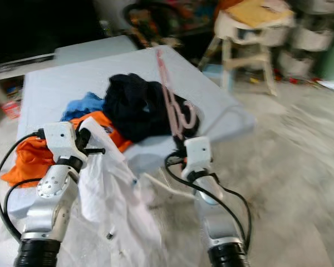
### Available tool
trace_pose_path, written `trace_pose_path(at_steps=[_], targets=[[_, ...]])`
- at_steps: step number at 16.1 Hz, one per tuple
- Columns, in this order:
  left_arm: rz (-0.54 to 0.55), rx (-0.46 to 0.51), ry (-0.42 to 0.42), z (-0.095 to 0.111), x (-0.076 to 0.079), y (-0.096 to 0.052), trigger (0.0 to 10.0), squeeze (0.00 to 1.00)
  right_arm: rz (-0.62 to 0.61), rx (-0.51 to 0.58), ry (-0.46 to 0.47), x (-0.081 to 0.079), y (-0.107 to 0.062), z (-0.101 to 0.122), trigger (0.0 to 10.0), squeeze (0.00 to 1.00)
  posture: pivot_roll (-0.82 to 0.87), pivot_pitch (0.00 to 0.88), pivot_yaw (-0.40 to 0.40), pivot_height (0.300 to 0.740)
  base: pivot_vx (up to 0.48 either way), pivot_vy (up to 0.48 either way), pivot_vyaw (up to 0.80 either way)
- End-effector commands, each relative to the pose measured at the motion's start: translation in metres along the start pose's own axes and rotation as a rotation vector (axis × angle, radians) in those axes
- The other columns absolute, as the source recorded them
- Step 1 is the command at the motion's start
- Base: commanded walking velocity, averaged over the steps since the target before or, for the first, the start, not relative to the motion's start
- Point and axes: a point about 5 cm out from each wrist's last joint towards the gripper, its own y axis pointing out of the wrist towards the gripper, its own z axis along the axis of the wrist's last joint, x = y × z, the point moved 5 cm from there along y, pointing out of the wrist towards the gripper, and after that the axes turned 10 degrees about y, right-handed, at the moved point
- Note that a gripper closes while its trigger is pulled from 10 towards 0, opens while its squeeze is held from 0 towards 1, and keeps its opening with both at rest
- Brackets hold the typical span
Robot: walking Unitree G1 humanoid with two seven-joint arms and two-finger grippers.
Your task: Hang hanger
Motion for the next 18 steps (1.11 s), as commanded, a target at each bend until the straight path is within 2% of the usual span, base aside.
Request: trace_pose_path(at_steps=[1,3,6,8,9,10,11,13,14,15,18], targets=[[0.044,0.120,0.039,0.037,-0.015,0.005,10.0,0.00,0.038,0.034,0.012,-0.013,0.004,0.008,10.0,0.00,-0.06,0.000,0.067,0.740,0.442,0.000,0.49],[0.064,0.215,0.071,0.068,-0.018,0.010,10.0,0.00,0.044,0.031,0.010,-0.013,0.006,0.007,10.0,0.00,-0.06,0.000,0.065,0.740,0.441,0.000,0.00],[0.103,0.261,0.066,0.089,-0.026,0.013,10.0,0.00,0.047,0.027,0.013,-0.014,0.005,0.005,10.0,0.00,-0.06,0.000,0.062,0.740,0.408,0.000,0.00],[0.104,0.325,0.053,0.117,-0.030,0.021,10.0,0.00,0.048,0.023,0.013,-0.014,0.004,0.003,10.0,0.00,-0.05,0.000,0.057,0.740,0.000,0.000,0.00],[0.070,0.373,0.139,0.142,-0.033,0.038,10.0,0.00,0.049,0.017,0.019,-0.015,0.004,0.001,10.0,0.00,-0.05,0.000,0.055,0.740,0.000,0.000,0.00],[0.071,0.374,0.150,0.144,-0.035,0.041,10.0,0.00,0.050,0.017,0.020,-0.015,0.004,0.001,10.0,0.00,-0.05,0.000,0.055,0.740,0.000,0.000,0.00],[0.117,0.342,0.182,0.146,-0.051,0.057,10.0,0.00,0.052,0.017,0.019,-0.017,0.005,0.001,10.0,0.00,-0.05,0.000,0.060,0.740,0.000,0.000,0.00],[0.144,0.305,0.188,0.143,-0.064,0.069,10.0,0.00,0.049,0.017,0.018,-0.017,0.004,0.000,10.0,0.00,-0.06,0.000,0.065,0.740,0.000,0.000,0.00],[0.134,0.296,0.237,0.143,-0.068,0.078,10.0,0.00,0.041,0.016,0.020,-0.015,0.003,-0.001,10.0,0.00,-0.06,0.000,0.070,0.740,0.000,0.000,0.00],[0.123,0.284,0.308,0.149,-0.077,0.094,10.0,0.00,0.025,0.007,0.020,-0.013,-0.002,-0.004,10.0,0.00,-0.08,0.000,0.077,0.740,0.000,0.000,0.00],[0.111,0.235,0.432,0.168,-0.090,0.114,10.0,0.00,0.017,-0.013,0.018,-0.012,-0.009,-0.010,10.0,0.00,-0.09,0.000,0.086,0.740,0.000,0.000,0.00]])
